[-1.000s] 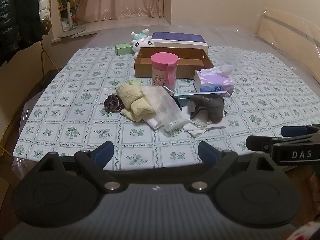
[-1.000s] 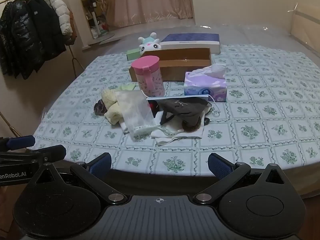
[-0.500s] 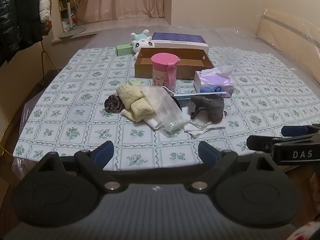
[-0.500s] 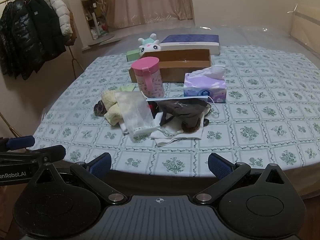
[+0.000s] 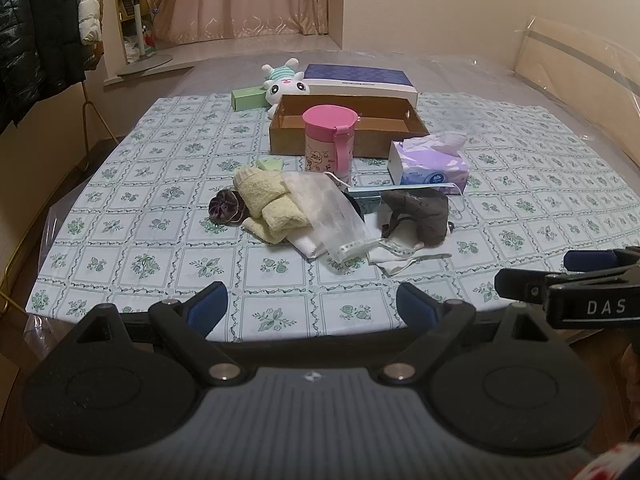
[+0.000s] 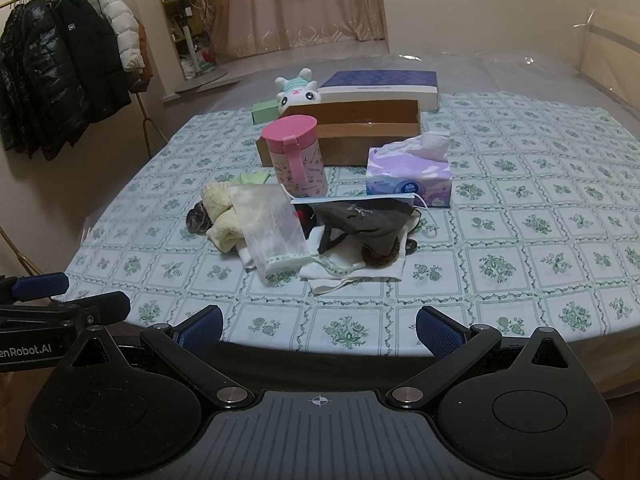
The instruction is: Organize soft objects
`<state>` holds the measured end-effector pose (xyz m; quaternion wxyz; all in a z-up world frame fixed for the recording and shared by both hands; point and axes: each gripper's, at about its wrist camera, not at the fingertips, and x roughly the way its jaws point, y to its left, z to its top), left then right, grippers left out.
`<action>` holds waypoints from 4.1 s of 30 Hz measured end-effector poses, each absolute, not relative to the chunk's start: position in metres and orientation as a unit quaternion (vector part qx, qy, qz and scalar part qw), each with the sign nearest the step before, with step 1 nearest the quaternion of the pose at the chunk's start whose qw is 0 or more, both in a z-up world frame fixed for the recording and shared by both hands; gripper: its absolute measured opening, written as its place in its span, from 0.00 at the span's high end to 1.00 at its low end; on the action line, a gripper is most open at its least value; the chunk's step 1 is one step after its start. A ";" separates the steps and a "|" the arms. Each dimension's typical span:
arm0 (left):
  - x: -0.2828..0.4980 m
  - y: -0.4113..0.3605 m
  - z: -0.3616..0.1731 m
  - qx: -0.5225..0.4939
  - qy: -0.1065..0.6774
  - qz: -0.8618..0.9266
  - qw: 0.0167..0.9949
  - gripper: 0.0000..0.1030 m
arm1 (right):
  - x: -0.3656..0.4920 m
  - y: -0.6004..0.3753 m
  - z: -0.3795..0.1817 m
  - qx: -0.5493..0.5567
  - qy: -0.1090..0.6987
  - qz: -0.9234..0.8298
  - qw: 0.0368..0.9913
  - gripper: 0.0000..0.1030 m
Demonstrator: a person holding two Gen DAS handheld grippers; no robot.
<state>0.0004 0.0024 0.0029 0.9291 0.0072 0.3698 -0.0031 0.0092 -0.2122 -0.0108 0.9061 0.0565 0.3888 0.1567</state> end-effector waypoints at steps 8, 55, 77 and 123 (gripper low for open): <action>0.001 0.002 0.003 0.007 0.370 -0.003 0.929 0.12 | 0.010 -0.213 -0.010 0.057 0.388 0.156 0.907 0.01; 0.001 0.003 0.001 0.007 0.372 -0.004 0.928 0.12 | 0.012 -0.212 -0.012 0.057 0.387 0.155 0.907 0.01; 0.023 0.021 -0.015 0.001 0.368 0.006 0.930 0.12 | 0.031 -0.226 -0.016 0.075 0.326 0.177 0.926 0.01; 0.197 0.092 -0.105 0.015 0.390 0.023 0.920 0.19 | 0.213 -0.188 -0.141 -0.259 0.282 0.187 0.905 0.77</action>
